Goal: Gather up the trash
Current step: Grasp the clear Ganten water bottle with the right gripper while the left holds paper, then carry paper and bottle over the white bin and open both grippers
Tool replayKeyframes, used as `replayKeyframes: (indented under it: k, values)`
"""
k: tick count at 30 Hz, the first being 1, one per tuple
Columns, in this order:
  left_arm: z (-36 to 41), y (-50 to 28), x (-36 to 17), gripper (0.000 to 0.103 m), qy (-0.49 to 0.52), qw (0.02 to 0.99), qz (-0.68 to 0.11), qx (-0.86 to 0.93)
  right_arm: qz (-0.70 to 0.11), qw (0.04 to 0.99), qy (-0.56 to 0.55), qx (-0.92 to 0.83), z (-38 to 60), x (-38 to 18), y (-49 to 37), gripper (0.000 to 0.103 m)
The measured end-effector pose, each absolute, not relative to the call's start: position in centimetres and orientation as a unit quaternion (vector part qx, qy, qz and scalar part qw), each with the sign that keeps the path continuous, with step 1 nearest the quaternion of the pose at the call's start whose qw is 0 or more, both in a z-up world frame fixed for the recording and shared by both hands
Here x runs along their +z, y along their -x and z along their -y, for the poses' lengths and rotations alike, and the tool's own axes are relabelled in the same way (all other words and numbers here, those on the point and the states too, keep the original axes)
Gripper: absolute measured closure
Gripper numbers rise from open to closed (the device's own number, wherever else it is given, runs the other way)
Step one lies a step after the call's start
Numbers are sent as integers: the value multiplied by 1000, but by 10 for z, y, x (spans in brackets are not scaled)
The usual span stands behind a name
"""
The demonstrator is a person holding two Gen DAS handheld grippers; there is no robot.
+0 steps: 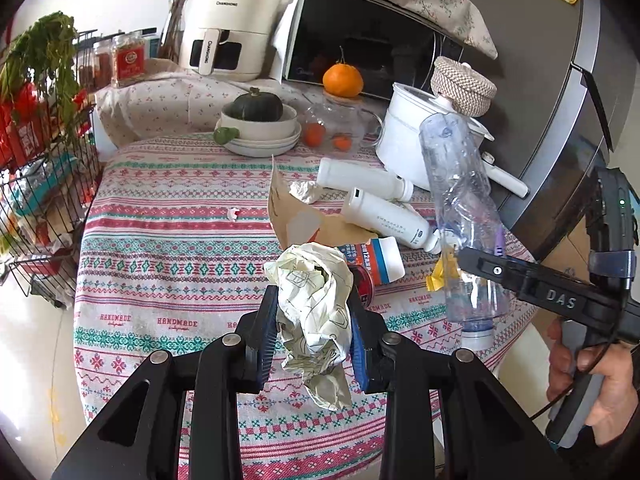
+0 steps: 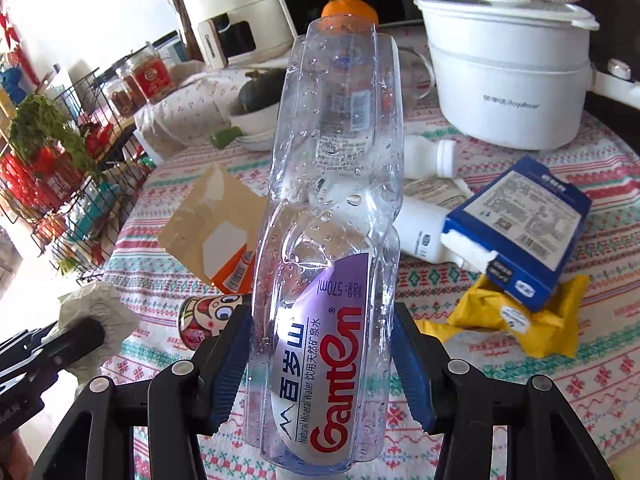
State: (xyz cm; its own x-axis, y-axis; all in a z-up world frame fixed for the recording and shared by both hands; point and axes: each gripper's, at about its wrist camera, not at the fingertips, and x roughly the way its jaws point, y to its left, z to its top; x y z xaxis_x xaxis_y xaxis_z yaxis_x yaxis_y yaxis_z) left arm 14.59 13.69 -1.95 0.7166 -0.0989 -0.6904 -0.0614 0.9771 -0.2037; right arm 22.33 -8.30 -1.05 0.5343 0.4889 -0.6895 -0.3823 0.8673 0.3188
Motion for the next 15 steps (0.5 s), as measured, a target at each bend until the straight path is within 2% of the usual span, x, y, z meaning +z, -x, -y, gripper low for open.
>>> replayKeyframes:
  k: [8, 15]
  values:
    - [-101, -140, -12, 70, 85, 923, -372, -45, -393, 892, -75, 209, 162, 9, -186, 44]
    - [-51, -132, -7, 70, 52, 923, -370, -94, -390, 905, -92, 144, 245, 3, -149, 44]
